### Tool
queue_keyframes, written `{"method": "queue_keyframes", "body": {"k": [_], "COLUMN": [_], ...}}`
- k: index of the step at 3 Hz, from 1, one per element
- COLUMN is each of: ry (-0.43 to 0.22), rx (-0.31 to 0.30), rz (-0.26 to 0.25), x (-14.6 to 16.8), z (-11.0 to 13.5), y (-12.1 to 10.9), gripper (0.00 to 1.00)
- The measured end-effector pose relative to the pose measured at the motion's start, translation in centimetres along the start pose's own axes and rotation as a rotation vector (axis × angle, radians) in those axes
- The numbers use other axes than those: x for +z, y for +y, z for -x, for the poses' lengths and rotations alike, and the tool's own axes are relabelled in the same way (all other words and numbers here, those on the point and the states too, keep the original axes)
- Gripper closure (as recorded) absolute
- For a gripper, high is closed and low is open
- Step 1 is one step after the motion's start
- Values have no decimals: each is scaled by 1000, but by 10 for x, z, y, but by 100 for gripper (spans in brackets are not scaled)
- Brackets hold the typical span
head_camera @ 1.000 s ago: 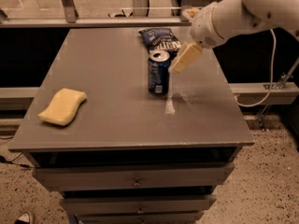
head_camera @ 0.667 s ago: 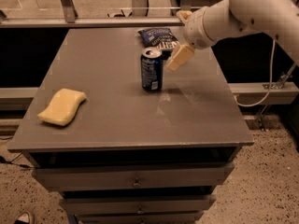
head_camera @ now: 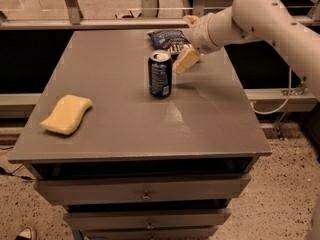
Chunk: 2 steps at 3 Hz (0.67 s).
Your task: Move blue chip bag near sponge
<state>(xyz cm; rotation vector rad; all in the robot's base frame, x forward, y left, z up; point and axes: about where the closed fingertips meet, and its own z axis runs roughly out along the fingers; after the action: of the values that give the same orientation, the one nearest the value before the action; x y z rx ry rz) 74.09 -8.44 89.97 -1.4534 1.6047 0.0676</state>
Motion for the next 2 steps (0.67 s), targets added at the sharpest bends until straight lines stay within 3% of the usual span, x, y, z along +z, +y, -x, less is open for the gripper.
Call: {"method": "queue_keyframes", "body": {"k": [2], "ry": [-33], "rx": [183], "rz": [-30], "x": [25], "z": [-13], "y": [-24], "gripper": [0]}}
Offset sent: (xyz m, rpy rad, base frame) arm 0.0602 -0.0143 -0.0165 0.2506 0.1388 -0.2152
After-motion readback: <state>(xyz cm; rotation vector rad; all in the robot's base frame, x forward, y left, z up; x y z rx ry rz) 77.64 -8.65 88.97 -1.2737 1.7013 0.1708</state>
